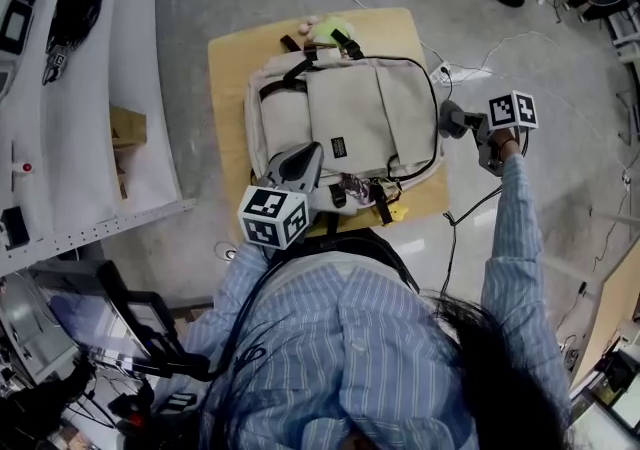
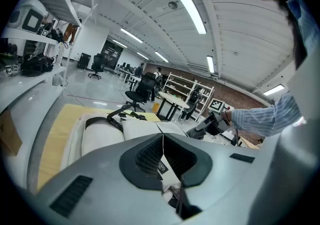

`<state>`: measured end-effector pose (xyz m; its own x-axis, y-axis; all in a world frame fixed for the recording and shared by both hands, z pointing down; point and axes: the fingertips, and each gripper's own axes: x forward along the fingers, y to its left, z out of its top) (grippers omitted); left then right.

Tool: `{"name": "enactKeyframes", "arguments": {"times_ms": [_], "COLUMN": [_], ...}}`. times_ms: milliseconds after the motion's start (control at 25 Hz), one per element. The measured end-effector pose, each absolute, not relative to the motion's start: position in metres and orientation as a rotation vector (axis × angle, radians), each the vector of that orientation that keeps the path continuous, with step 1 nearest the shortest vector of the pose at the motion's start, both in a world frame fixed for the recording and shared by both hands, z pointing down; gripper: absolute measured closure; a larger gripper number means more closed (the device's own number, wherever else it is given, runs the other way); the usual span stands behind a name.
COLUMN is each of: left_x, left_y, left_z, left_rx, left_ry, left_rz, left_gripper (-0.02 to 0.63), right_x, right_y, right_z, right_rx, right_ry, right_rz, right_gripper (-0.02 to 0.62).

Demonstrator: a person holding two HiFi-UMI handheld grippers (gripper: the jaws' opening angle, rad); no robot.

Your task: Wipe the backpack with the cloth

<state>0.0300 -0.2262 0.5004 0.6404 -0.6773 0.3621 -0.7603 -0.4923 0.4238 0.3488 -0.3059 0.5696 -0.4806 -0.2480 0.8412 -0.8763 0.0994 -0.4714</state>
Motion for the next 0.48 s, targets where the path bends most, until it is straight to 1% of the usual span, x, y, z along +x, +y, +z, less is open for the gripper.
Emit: {"name": "enactKeyframes", "arguments": {"times_ms": [480], "left_x": [-0.003], "left_y": [-0.246], "left_z": [0.51], "left_rx": [2.24], "left_ry": [-1.14], "left_rz": [0.186], "left_gripper": [0.598], "right_x": [0.316], "right_y": [-0.419], "right_z": [0.553], "right_rx": [1.112], "right_ry": [-1.815], "right_rz": [1.296], "right_gripper": [0.485]}}
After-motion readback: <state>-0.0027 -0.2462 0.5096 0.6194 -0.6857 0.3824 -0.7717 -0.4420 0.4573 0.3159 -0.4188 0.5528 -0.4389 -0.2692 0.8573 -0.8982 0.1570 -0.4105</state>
